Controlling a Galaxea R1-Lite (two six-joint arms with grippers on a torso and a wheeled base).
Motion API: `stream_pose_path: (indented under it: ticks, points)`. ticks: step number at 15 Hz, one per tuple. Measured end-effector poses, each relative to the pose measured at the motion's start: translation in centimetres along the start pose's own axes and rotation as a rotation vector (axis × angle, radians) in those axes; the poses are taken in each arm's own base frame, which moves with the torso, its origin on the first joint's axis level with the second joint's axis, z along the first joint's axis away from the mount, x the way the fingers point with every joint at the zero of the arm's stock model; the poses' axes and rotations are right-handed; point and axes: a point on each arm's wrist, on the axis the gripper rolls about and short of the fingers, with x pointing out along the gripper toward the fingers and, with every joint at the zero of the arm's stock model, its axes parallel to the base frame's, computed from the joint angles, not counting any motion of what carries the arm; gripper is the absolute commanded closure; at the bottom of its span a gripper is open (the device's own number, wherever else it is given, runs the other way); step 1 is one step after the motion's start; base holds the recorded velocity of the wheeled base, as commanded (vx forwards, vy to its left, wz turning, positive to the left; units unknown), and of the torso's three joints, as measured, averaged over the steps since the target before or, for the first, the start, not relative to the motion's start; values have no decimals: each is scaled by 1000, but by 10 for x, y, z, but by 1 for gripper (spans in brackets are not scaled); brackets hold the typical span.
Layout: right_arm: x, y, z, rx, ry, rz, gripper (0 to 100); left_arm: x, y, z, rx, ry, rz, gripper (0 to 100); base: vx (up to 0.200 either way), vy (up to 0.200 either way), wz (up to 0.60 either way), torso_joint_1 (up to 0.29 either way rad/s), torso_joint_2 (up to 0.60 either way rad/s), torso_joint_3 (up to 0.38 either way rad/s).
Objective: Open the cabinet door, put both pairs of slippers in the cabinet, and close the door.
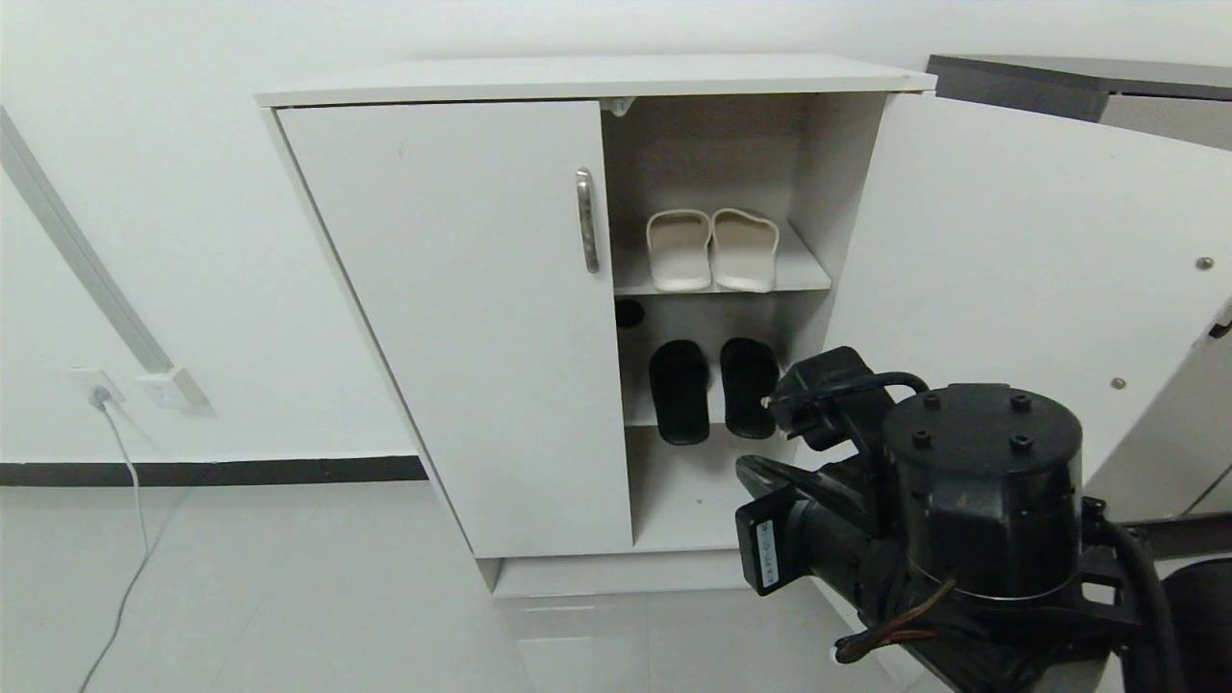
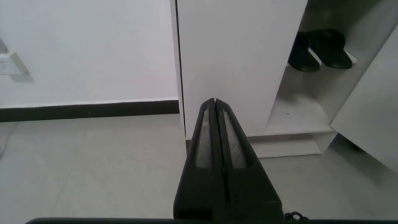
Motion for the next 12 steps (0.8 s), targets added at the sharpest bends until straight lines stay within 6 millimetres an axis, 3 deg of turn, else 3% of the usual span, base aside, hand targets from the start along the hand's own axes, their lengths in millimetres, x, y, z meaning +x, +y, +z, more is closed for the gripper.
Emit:
stream_pose_path:
  ticks: [12]
  points:
    - [2,-3,-13,-2,-11,15,100,0,0,0,-1,0,4,100,0,0,0,0,0,0]
